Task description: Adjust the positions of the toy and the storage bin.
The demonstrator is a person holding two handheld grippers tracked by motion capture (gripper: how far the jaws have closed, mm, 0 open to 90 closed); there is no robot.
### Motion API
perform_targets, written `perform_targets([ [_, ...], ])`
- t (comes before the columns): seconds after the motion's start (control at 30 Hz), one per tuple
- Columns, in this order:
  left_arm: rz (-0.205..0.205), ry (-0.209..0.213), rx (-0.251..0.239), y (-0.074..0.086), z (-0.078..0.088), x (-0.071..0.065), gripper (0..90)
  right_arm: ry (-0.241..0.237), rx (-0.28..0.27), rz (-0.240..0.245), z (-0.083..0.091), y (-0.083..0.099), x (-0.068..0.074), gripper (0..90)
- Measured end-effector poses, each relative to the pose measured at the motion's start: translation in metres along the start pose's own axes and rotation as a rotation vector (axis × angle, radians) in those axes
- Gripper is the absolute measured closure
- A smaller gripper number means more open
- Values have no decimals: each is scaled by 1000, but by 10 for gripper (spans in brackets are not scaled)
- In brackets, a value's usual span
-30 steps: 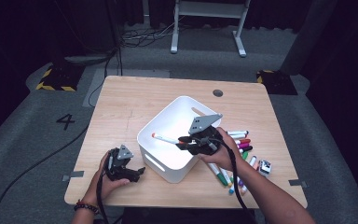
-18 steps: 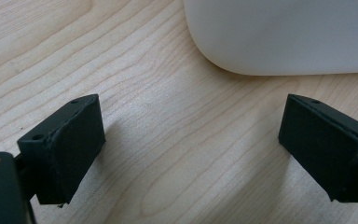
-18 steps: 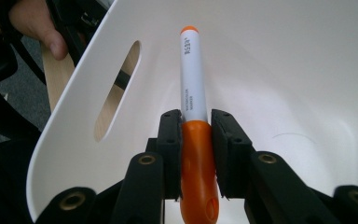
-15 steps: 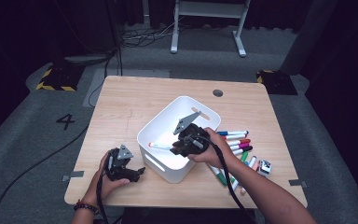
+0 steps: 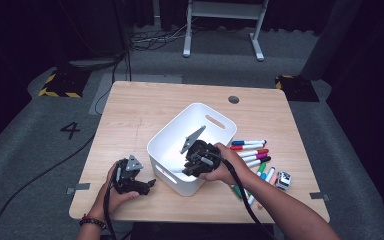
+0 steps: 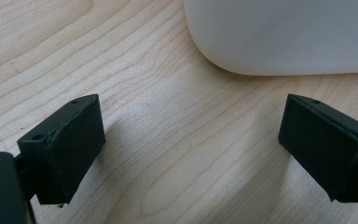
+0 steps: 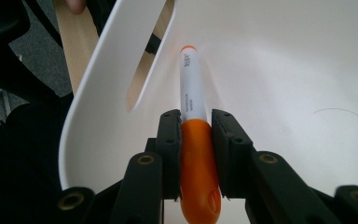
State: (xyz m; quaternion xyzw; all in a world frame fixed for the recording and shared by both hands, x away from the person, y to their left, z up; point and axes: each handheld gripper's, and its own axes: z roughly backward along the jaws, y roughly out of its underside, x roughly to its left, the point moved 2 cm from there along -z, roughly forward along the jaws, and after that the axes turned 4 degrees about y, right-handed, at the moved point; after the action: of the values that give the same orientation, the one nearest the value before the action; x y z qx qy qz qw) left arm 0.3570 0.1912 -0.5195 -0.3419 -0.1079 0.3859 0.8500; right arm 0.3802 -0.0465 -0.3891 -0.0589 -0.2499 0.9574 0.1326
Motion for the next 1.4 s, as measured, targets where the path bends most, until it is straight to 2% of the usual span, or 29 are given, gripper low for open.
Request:
perform_targets([
  [0.33,0,0,0,0,0,0,71,-3,1,-27,1,-1,-1,701],
  [0.57,0,1,0,0,0,0,71,4,-11,-16,2,0,-3,657],
  [0.7,-1,0,0,0,0,0,71,20,-38,-29,8,2,-6,628],
  [0.8,0,0,1,0,0,0,71,21,-79,-49,21,6,-8,610],
  [0.87,1,0,0,0,0,0,71,43,-103,-66,32,12,-11,593],
  [1.0,0,0,1,0,0,0,71,72,-200,-60,56,29,-17,579],
  [1.1,1,1,0,0,0,0,71,124,-224,-76,73,46,-18,567],
  [1.2,-1,1,-1,0,0,0,71,138,-268,-67,87,65,-19,562],
  [1.3,-1,0,-1,0,0,0,71,154,-297,-91,95,86,-19,559],
  [1.4,0,0,0,0,0,0,71,162,-306,-100,94,107,-18,559],
])
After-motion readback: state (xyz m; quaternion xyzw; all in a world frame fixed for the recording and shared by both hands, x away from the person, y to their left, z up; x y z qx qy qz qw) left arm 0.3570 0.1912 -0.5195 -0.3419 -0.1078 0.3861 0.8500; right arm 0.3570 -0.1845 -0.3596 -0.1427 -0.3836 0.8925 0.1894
